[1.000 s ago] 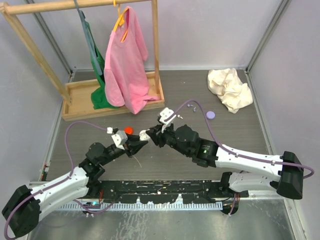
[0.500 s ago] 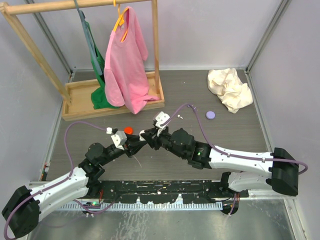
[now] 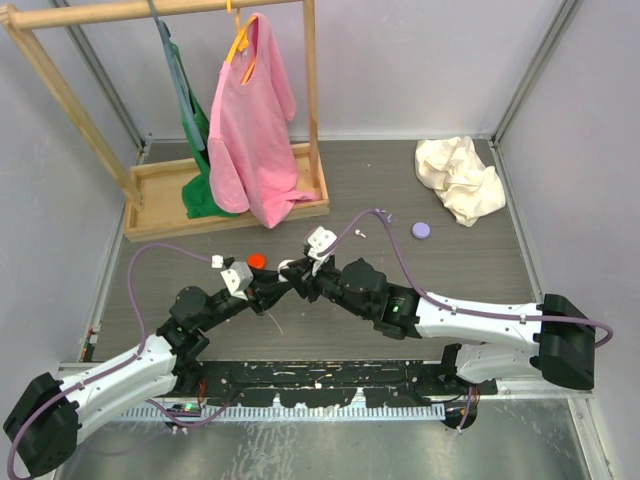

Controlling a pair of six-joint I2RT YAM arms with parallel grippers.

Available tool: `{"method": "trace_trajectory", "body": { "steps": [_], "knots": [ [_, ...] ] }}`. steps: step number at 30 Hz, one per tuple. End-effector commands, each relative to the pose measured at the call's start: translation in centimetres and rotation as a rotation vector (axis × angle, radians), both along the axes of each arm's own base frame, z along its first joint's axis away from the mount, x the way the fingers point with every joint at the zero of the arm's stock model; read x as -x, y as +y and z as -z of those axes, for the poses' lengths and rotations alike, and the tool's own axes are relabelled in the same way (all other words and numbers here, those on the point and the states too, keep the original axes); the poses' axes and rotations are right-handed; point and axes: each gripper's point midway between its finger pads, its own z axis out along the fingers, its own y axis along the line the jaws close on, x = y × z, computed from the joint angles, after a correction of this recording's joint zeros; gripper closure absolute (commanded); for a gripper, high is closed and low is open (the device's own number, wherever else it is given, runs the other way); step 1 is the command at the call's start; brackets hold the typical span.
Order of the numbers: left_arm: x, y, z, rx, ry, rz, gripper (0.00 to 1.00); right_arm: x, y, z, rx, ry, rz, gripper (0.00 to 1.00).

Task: Insert the wireless bluetooth earbuds into the charging case
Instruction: Place the earbud in the charging case.

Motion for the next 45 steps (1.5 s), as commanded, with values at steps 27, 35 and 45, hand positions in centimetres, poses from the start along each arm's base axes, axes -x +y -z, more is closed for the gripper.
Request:
{"method": "trace_trajectory", "body": {
  "steps": [27, 35, 45],
  "knots": [
    [-0.6, 0.4, -2.1, 0.061, -0.047, -0.046, 1.0, -0.5, -1.7, -3.4, -0.003, -0.07, 0.05, 0.46],
    [-1.6, 0.7, -1.6, 0.041, -0.017, -0.098, 1.0, -2.5, -4.0, -3.6, 0.106, -0.048, 0.163, 0.39],
    [-2.2, 1.2, -1.3, 0.037, -0.005, -0.143, 1.0, -8.7, -9.5, 0.0, 0.216, 0.154, 0.314, 0.38]
  ]
}}
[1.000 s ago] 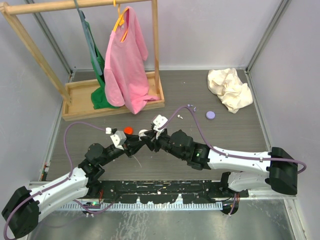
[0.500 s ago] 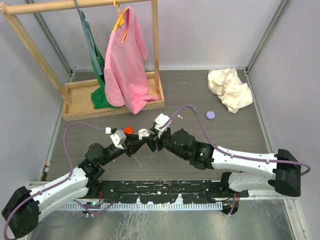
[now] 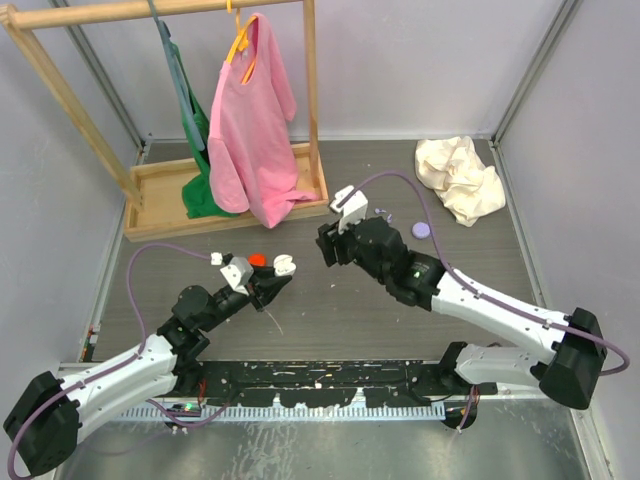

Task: Insert the wireless bluetooth earbuds into the charging case
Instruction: Place the earbud in the charging case, then move the earbud to the center of the board.

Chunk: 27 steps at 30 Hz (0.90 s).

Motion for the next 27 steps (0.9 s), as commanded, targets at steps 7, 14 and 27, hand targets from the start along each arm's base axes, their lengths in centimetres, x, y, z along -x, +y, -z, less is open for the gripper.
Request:
{"method": "trace_trajectory", "body": {
  "steps": [7, 14, 27],
  "knots": [
    [-0.6, 0.2, -2.2, 0.044, -0.048, -0.033, 1.0, -6.0, -4.9, 4.7, 0.073, 0.209, 0.118, 0.38],
    [-0.5, 0.1, -2.2, 0.041, -0.047, -0.027, 1.0, -10.3, -7.3, 9.9, 0.172, 0.344, 0.173, 0.39],
    [-0.4, -0.1, -2.2, 0.041, -0.045, -0.014, 1.0, -15.0, -8.3, 17.0, 0.22, 0.487, 0.202, 0.45]
  ]
}}
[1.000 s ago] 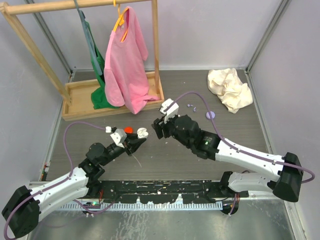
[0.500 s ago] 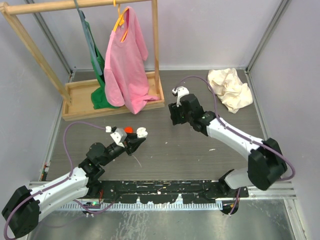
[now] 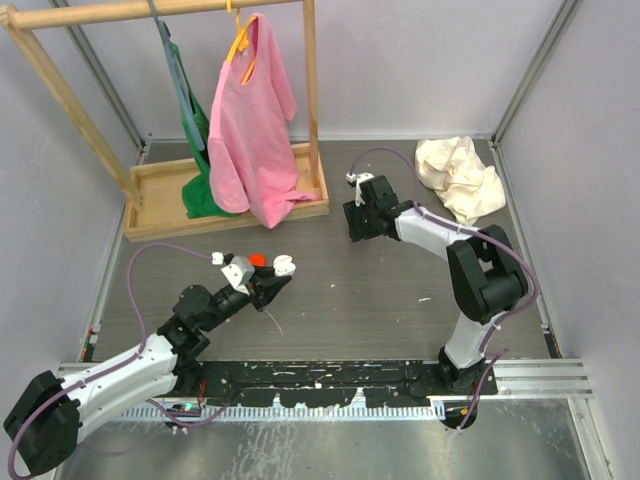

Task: Insert the wireless bluetooth earbuds into the charging case
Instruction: Move the earbud to the center of the board.

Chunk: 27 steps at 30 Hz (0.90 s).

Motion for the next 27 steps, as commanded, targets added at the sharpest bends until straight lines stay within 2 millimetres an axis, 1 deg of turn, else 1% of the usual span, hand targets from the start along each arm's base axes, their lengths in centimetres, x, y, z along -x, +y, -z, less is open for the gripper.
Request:
{"method": "trace_trajectory", "body": {
  "steps": [1, 4, 6, 11, 14, 20, 25, 27],
  "knots": [
    [-0.1, -0.3, -2.8, 0.054, -0.063, 0.005, 1.0, -2.7, 1.2, -0.7, -0.032, -0.046, -0.023, 0.45],
    [-0.1, -0.3, -2.8, 0.055, -0.065, 0.006, 1.0, -3.4, 1.3, 0.4, -0.02, -0.031, -0.022, 0.47],
    [0.0, -0.3, -2.9, 0.057, -0.064, 0.008, 1.0, -3.9, 1.3, 0.7, -0.009, -0.031, -0.017, 0.48],
    [0.0, -0.3, -2.9, 0.058, -0.064, 0.01, 1.0, -4.3, 1.0, 1.3, 0.011, -0.023, -0.007, 0.49],
    [0.0, -0.3, -2.9, 0.058, -0.064, 0.012, 1.0, -4.1, 0.8, 1.7, 0.02, -0.007, -0.004, 0.52],
    [0.1, -0.4, -2.9, 0.061, -0.064, 0.015, 1.0, -3.3, 0.1, 2.0, 0.043, 0.025, 0.02, 0.61],
    [0.1, -0.4, -2.9, 0.061, -0.063, 0.015, 1.0, -2.8, -0.5, 2.3, 0.065, 0.041, 0.036, 0.66],
    [0.1, -0.4, -3.0, 0.062, -0.064, 0.017, 1.0, -2.5, -0.7, 2.5, 0.074, 0.049, 0.04, 0.7]
  ]
}}
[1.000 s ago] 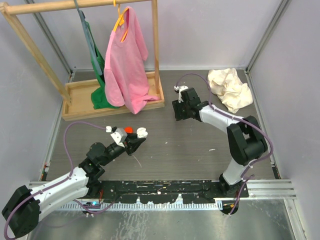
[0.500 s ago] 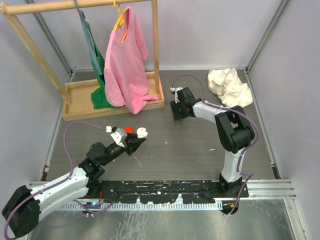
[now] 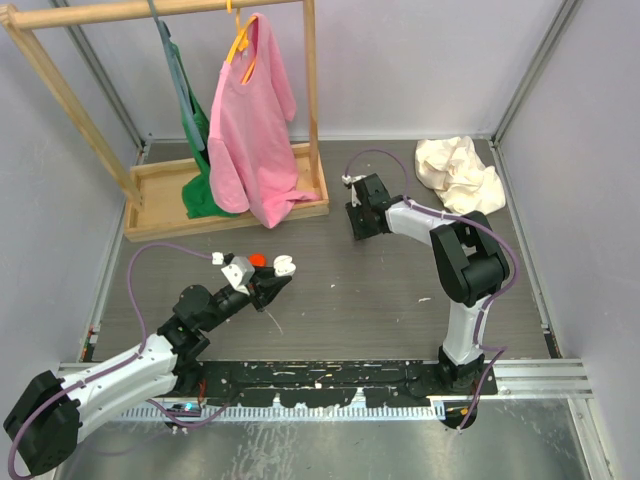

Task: Insert the wireless bluetooth earbuds into the charging case
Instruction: Move the earbud to the center of the board.

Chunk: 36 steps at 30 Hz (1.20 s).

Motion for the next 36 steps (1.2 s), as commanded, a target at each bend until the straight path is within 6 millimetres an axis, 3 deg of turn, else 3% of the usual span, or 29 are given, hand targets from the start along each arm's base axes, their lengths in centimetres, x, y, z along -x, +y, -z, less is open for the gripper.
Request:
{"method": "trace_trajectory", "body": {
  "steps": [1, 5, 12, 27, 36],
  "knots": [
    [0.1, -0.3, -2.9, 0.061, -0.064, 0.013, 1.0, -0.6, -0.5, -1.3, 0.013, -0.03, 0.024, 0.72],
    [0.1, -0.3, -3.0, 0.064, -0.064, 0.013, 1.0, -0.3, -0.7, -1.2, 0.018, -0.022, 0.025, 0.81],
    [0.1, -0.3, -3.1, 0.065, -0.066, 0.014, 1.0, 1.3, -1.2, -1.6, 0.039, 0.017, 0.051, 0.85],
    [0.2, -0.3, -3.3, 0.069, -0.066, 0.016, 1.0, 11.3, -0.5, -1.5, 0.078, 0.182, 0.048, 0.84],
    [0.2, -0.3, -3.2, 0.068, -0.063, 0.018, 1.0, 14.8, 0.3, -0.4, 0.057, 0.241, 0.097, 0.82]
  ]
}}
